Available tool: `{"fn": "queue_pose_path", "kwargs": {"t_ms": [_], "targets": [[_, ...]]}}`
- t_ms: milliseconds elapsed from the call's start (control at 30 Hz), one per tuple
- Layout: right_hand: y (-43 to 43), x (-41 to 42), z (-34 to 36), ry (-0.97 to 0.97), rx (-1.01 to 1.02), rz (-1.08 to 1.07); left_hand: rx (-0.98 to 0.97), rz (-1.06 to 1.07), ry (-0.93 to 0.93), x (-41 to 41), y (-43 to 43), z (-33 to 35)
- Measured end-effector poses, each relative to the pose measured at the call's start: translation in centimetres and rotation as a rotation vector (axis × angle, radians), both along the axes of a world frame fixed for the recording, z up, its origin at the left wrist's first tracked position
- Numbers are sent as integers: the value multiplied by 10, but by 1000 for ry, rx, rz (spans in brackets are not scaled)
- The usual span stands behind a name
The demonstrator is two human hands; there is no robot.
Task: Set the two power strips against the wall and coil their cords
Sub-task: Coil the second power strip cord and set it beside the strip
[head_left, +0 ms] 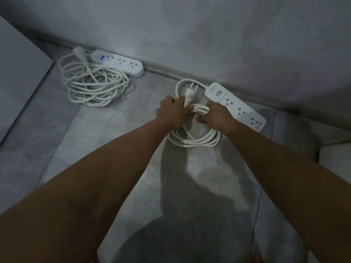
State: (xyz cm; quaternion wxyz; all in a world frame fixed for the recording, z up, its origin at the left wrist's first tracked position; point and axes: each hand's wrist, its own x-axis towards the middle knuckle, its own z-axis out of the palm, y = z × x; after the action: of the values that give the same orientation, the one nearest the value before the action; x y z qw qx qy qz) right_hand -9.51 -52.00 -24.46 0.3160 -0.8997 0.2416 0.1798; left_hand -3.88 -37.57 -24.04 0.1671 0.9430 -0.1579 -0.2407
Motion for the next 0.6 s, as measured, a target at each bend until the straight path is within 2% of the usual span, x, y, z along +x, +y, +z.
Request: {"fn": "queue_pose_path", "kwargs": {"t_ms": [100, 200, 233, 400, 533, 600], "targets": [[5, -21, -1, -130, 9, -107, 6, 27, -90, -7, 7, -15], [23, -64, -6, -393, -172, -134, -37, 80, -192, -17, 4, -24], [32, -79, -8, -427, -204, -148, -44, 102, -212, -20, 3, -25], [46, -108, -20, -336, -136, -180, -142, 142, -186, -20, 7, -27], [25, -89, -21, -383, -149, -273, -176, 123, -157, -20, 9, -26], [15, -84, -22, -462, -183, -223, -185, 128, -157, -19, 9, -26]]}}
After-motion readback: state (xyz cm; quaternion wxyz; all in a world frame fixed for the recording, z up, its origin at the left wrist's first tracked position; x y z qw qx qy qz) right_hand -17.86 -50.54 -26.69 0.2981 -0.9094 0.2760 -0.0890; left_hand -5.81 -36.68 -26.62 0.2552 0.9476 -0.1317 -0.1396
